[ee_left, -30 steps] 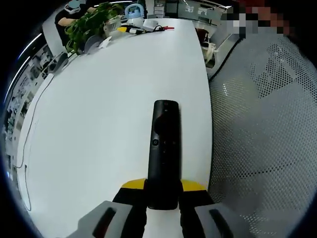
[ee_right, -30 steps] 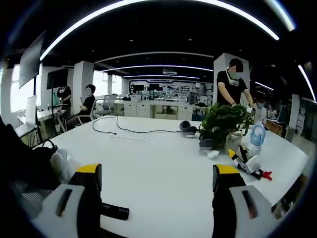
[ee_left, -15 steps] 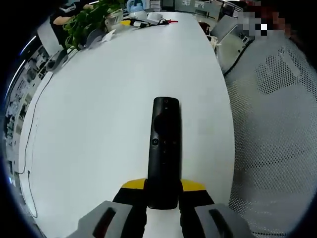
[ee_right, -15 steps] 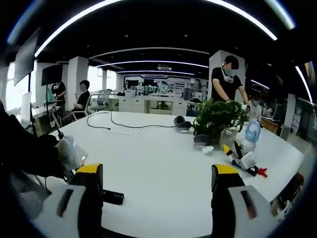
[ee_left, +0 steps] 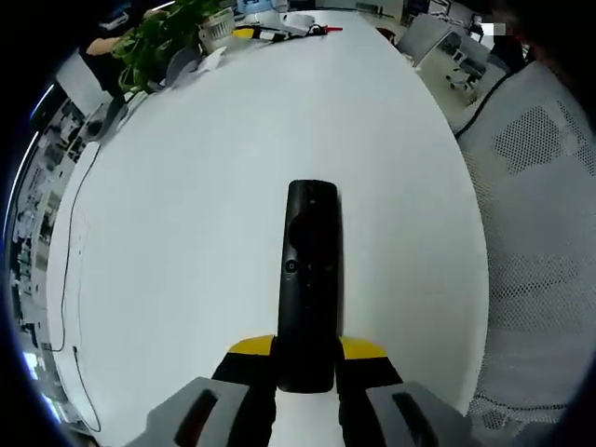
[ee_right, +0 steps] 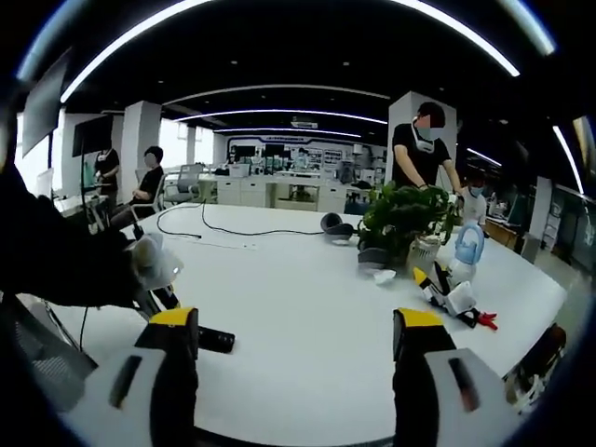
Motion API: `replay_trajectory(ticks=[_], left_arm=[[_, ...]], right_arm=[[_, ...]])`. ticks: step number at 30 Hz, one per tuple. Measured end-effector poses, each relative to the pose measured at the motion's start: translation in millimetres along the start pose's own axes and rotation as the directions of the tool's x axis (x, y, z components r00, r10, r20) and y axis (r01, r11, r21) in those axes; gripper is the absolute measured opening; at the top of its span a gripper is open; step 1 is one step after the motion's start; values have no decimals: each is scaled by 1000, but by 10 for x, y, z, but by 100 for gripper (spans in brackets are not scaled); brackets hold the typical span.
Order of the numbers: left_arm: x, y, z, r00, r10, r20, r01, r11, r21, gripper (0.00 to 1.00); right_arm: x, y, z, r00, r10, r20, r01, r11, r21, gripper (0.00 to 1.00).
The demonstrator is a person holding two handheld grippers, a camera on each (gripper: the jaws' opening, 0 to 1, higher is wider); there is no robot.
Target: Press the specified remote control buttons in sequence, fully releasing each button before pressing the next.
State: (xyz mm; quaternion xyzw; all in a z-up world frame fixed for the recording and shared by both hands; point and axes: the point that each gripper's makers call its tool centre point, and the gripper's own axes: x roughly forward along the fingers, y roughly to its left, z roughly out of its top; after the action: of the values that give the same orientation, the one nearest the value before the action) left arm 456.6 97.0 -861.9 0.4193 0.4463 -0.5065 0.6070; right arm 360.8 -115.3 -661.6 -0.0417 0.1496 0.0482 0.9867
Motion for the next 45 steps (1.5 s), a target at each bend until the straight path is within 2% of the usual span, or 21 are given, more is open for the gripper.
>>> replay_trajectory(ticks=[11,19,23,30,38,45], left_arm=[[47,442,22,999,31,-23,-30,999,31,23],[39,887,83,998,65,-15,-65,998,11,23],[61,1040,97,997,76,-26,-75,997,23,23],[121,1430,136,994,105,-29,-104,994,31,23],[195,1726,166,992,118,-44,-116,992,55,23],[228,1950,213,988,145,-49,-143,989,41,23]], right_arm=[[30,12,-64,999,5,-34,-5,1000,-8,86],[73,23,-127,997,8,-73,-9,1000,-18,84],[81,22,-152,996,7,-84,-9,1000,-25,84],[113,18,-209,994,1,-111,-5,999,-36,83],[131,26,-253,991,1,-136,-7,999,-45,82],[137,37,-288,988,4,-154,-12,999,-53,82]])
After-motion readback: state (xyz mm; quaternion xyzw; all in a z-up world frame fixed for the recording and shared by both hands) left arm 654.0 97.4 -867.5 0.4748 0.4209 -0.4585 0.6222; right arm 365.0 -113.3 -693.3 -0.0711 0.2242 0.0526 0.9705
